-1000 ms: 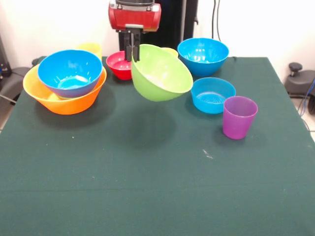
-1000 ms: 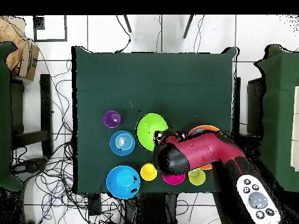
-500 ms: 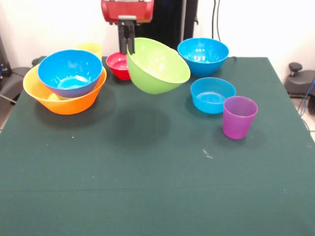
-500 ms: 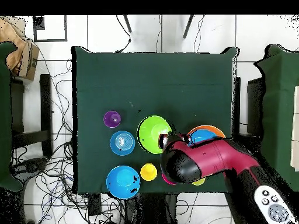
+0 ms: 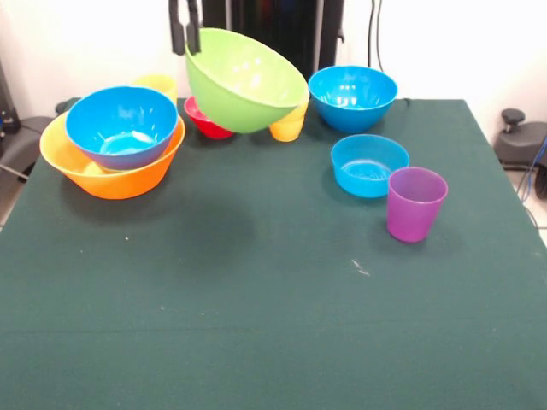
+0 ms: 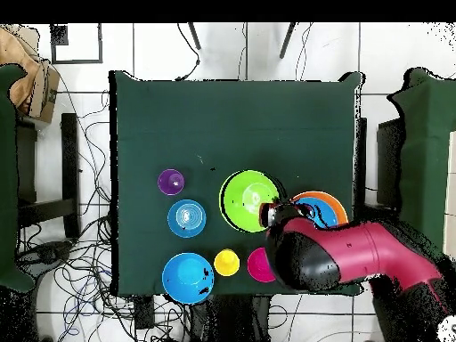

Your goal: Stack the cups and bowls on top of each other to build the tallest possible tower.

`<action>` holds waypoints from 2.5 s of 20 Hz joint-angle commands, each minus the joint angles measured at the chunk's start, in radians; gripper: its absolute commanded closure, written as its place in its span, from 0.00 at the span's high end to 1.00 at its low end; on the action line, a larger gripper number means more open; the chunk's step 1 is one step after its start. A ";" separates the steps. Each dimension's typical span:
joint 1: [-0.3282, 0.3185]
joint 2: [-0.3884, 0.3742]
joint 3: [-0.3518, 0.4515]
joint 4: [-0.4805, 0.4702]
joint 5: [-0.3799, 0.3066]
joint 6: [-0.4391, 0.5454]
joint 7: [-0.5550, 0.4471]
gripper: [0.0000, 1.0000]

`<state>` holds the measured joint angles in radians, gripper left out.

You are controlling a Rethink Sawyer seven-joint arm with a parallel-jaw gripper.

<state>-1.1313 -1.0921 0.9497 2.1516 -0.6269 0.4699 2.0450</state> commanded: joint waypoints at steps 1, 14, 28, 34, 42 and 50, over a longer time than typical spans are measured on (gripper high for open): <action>-0.013 -0.043 0.150 0.052 0.034 0.129 -0.330 0.00; -0.023 -0.011 0.130 0.024 -0.045 0.120 -0.303 0.00; -0.128 0.045 0.192 -0.022 -0.063 0.167 -0.408 0.00; -0.157 0.075 0.194 -0.033 -0.089 0.167 -0.433 0.00; -0.156 0.092 0.172 -0.044 -0.120 0.154 -0.441 0.00; -0.152 0.108 0.164 -0.047 -0.142 0.131 -0.422 0.00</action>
<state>-1.3123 -1.0530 1.1158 2.1217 -0.6933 0.4972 1.8905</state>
